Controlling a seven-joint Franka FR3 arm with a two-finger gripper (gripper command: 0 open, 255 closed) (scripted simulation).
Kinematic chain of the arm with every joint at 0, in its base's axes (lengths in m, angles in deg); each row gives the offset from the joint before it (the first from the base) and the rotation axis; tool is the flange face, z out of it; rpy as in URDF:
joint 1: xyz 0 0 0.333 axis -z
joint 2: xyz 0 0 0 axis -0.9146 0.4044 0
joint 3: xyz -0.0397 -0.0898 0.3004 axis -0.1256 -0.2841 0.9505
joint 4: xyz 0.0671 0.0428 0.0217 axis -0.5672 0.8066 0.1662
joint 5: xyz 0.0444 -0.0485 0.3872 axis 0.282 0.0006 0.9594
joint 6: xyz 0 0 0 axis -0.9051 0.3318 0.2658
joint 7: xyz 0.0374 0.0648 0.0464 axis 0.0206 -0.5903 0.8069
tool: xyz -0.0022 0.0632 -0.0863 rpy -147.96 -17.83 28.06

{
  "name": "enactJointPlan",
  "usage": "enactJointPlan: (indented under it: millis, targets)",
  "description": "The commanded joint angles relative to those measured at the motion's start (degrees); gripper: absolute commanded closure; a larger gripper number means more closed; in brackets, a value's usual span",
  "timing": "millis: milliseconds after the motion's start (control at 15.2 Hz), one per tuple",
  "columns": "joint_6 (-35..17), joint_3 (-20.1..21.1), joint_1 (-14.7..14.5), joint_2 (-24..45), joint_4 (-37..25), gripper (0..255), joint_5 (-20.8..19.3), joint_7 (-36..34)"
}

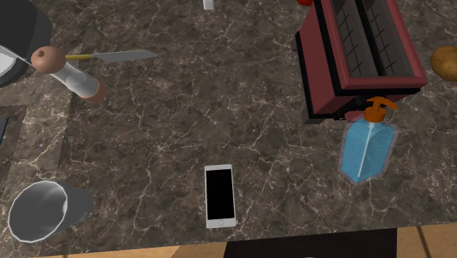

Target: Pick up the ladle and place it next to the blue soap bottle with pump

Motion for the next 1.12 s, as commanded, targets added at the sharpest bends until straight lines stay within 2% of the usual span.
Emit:
enactJointPlan:
  millis: [0,1056]
  targets:
    - [-1.64,-0.06,0.03,0.45,1.21,255,0.19,0.24]
    - [-13.48,-0.31,0.29,6.16,8.07,255,3.12,2.9]
